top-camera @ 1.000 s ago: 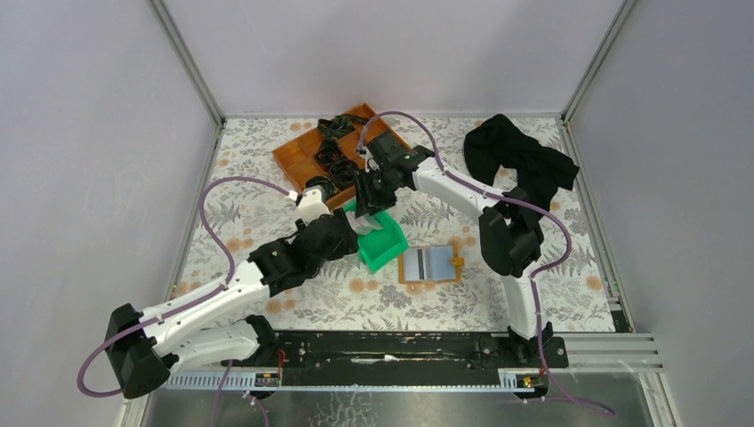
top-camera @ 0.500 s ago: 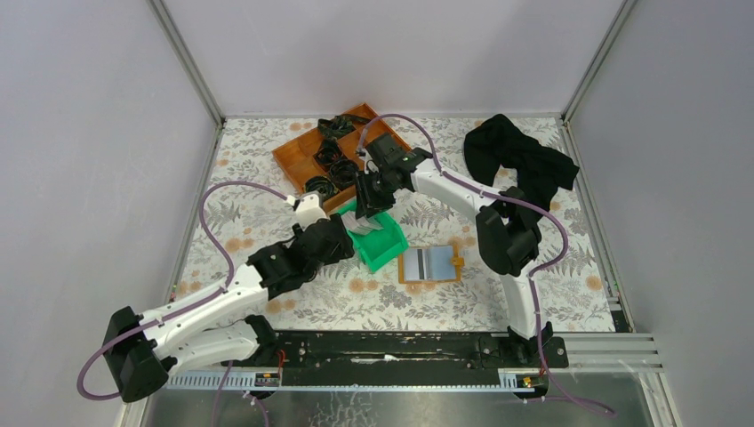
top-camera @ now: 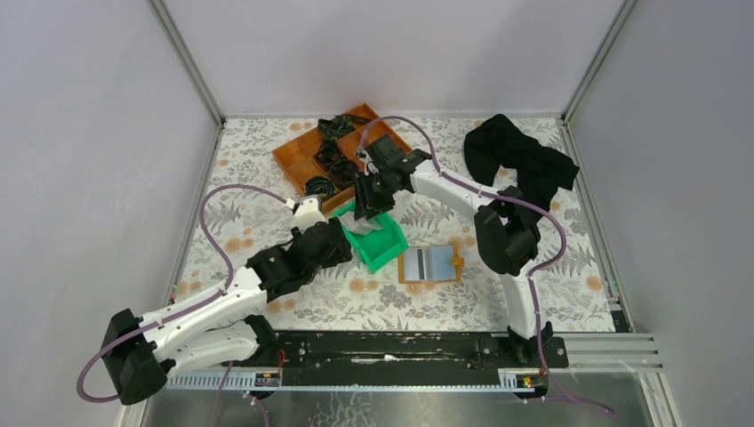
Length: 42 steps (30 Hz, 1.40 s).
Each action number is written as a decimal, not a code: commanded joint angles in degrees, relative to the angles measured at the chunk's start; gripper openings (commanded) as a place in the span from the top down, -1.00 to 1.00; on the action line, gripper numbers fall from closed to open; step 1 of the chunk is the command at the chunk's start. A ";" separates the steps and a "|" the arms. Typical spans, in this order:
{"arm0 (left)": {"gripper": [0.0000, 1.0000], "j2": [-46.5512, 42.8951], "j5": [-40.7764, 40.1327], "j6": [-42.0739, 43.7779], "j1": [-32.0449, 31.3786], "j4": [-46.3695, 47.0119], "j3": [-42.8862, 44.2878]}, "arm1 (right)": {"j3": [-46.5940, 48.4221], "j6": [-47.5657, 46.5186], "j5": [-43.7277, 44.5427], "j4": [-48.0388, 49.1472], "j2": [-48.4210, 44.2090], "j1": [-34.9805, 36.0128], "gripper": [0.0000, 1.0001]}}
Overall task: Put the credit cards into the card holder
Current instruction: Pick up the credit card from the storage box.
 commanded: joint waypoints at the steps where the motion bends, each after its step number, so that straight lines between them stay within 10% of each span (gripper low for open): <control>1: -0.37 -1.25 0.59 0.83 0.56 3.16 -0.89 | -0.70 0.24 -0.21 0.21 1.20 0.58 0.03; 17: -0.37 -1.99 0.97 1.53 0.97 3.54 -1.75 | 0.26 1.16 -0.15 -0.19 1.22 0.54 0.55; 42: -0.37 1.20 3.78 4.08 3.04 6.80 -0.88 | 5.79 1.37 -1.22 -3.26 0.82 0.65 0.52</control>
